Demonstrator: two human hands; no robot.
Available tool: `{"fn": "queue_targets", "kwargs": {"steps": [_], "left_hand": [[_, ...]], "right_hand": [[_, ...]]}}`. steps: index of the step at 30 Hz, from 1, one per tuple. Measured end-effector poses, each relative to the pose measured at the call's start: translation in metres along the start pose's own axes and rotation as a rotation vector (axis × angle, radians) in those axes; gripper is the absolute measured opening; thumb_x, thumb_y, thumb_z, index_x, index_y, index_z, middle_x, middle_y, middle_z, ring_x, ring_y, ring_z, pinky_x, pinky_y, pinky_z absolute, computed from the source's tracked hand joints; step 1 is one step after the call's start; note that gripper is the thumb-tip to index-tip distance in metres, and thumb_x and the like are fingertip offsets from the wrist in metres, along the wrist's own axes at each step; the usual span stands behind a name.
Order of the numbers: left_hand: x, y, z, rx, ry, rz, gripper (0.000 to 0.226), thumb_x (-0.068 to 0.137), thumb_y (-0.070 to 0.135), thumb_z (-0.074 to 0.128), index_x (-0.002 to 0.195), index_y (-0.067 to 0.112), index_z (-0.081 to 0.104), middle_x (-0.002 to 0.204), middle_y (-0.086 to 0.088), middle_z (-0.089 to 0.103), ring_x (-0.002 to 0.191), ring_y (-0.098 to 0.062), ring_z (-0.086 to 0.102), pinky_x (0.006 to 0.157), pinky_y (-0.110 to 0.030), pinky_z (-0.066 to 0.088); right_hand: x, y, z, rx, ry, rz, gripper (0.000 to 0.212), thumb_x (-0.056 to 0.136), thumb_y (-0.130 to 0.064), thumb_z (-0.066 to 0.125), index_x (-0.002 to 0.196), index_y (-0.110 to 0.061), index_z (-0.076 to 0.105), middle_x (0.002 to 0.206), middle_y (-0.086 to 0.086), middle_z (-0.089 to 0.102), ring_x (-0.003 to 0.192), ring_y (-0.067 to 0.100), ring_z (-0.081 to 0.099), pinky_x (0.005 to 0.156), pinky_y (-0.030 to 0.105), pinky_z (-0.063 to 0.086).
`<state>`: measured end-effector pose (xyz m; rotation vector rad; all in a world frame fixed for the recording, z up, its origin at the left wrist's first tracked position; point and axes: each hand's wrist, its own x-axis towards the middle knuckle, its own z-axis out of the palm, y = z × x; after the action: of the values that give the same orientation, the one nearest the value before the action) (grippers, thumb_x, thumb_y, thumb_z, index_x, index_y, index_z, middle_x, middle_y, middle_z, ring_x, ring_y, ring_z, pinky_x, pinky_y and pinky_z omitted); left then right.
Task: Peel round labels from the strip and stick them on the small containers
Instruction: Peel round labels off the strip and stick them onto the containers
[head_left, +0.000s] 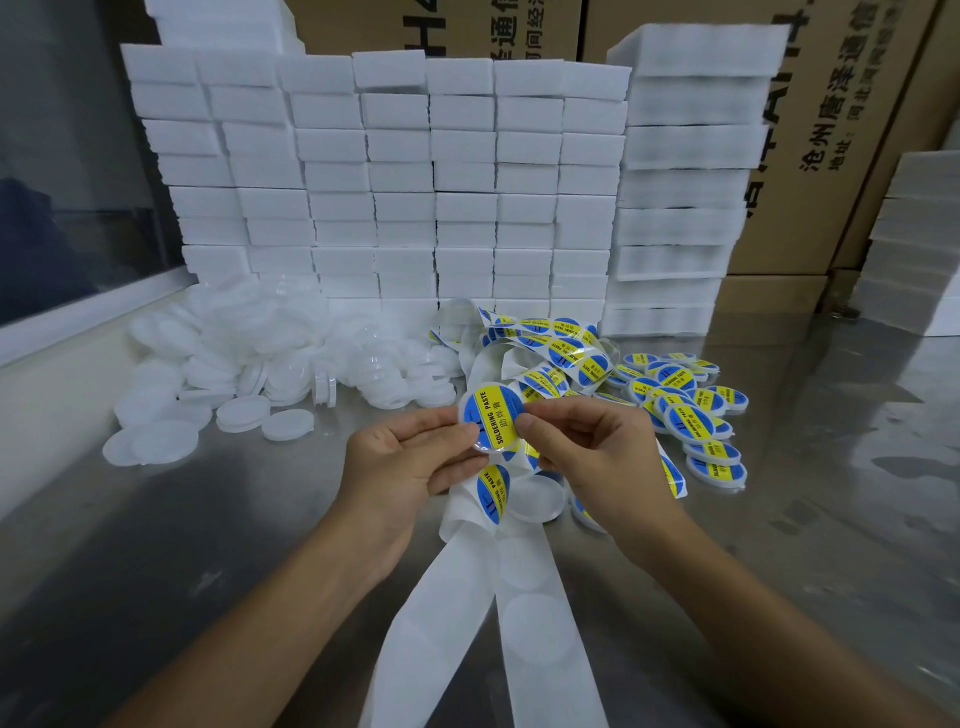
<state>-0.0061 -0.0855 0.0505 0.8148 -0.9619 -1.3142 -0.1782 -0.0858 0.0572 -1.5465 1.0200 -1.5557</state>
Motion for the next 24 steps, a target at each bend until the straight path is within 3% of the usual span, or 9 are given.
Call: {"fn": "queue_targets", "kwargs": {"steps": [3, 6, 9, 12, 15, 18, 21, 24], "left_hand": [[-0.0001, -0.0002, 0.0003, 0.028, 0.021, 0.027, 0.034, 0.066, 0.008, 0.076, 0.097, -0.004, 0.068, 0.089, -0.02, 0.074, 0.08, -0.031, 0.074, 0.068, -0.03, 0.06], [-0.0015, 0.0003, 0.0014, 0.048, 0.04, 0.041, 0.024, 0.07, 0.004, 0.076, 0.093, 0.0, 0.069, 0.088, -0.019, 0.075, 0.08, -0.032, 0.074, 0.066, -0.029, 0.06], [-0.0026, 0.0006, 0.0035, 0.096, 0.069, 0.084, 0.014, 0.072, 0.0, 0.076, 0.077, 0.013, 0.075, 0.084, -0.016, 0.075, 0.072, -0.028, 0.074, 0.061, -0.026, 0.058], [-0.0034, 0.0006, 0.0052, 0.173, 0.079, 0.149, 0.026, 0.072, -0.003, 0.077, 0.069, 0.023, 0.077, 0.079, -0.012, 0.076, 0.068, -0.024, 0.073, 0.06, -0.024, 0.057], [-0.0035, 0.0, 0.0055, 0.223, 0.088, 0.174, 0.024, 0.07, -0.003, 0.079, 0.069, 0.021, 0.077, 0.078, -0.011, 0.076, 0.068, -0.023, 0.073, 0.061, -0.024, 0.057], [-0.0032, -0.0017, 0.0055, 0.251, 0.094, 0.189, 0.022, 0.07, -0.005, 0.079, 0.071, 0.017, 0.076, 0.078, -0.012, 0.075, 0.068, -0.022, 0.072, 0.061, -0.024, 0.057], [-0.0034, -0.0033, 0.0066, 0.272, 0.089, 0.203, 0.024, 0.069, -0.006, 0.079, 0.069, 0.018, 0.077, 0.076, -0.01, 0.075, 0.069, -0.02, 0.072, 0.063, -0.024, 0.057], [-0.0043, -0.0046, 0.0081, 0.293, 0.072, 0.212, 0.022, 0.069, -0.004, 0.08, 0.072, 0.017, 0.076, 0.077, -0.009, 0.076, 0.071, -0.02, 0.073, 0.066, -0.026, 0.059]], "right_hand": [[0.0002, 0.0008, -0.0003, -0.015, -0.008, -0.011, 0.013, 0.083, -0.005, 0.074, 0.082, -0.018, 0.076, 0.076, -0.002, 0.076, 0.063, 0.01, 0.065, 0.056, 0.02, 0.054], [0.0001, 0.0015, -0.0015, -0.057, -0.015, -0.032, 0.015, 0.085, -0.009, 0.073, 0.082, -0.023, 0.076, 0.078, -0.003, 0.076, 0.069, 0.023, 0.068, 0.058, 0.024, 0.056], [0.0001, 0.0032, -0.0013, -0.139, -0.019, -0.065, 0.019, 0.087, -0.012, 0.072, 0.082, -0.031, 0.074, 0.078, -0.009, 0.076, 0.07, 0.029, 0.067, 0.06, 0.031, 0.059], [0.0012, 0.0056, -0.0008, -0.237, -0.008, -0.083, 0.023, 0.088, -0.015, 0.07, 0.083, -0.038, 0.071, 0.076, -0.019, 0.073, 0.06, 0.022, 0.066, 0.061, 0.033, 0.058], [0.0013, 0.0066, -0.0005, -0.286, -0.024, -0.068, 0.025, 0.09, -0.018, 0.067, 0.085, -0.042, 0.07, 0.077, -0.018, 0.073, 0.056, 0.012, 0.067, 0.063, 0.035, 0.057], [0.001, 0.0077, 0.0001, -0.351, -0.029, -0.052, 0.015, 0.091, -0.021, 0.066, 0.095, -0.032, 0.075, 0.081, -0.015, 0.074, 0.059, 0.01, 0.068, 0.065, 0.036, 0.058], [0.0002, 0.008, 0.0013, -0.458, -0.01, -0.063, 0.015, 0.091, -0.023, 0.064, 0.1, -0.025, 0.076, 0.068, -0.025, 0.068, 0.061, 0.011, 0.068, 0.061, 0.029, 0.052], [-0.0022, 0.0058, 0.0033, -0.581, 0.004, -0.111, 0.016, 0.092, -0.026, 0.062, 0.101, -0.026, 0.076, 0.06, -0.031, 0.061, 0.061, 0.007, 0.066, 0.063, 0.031, 0.053]]}}
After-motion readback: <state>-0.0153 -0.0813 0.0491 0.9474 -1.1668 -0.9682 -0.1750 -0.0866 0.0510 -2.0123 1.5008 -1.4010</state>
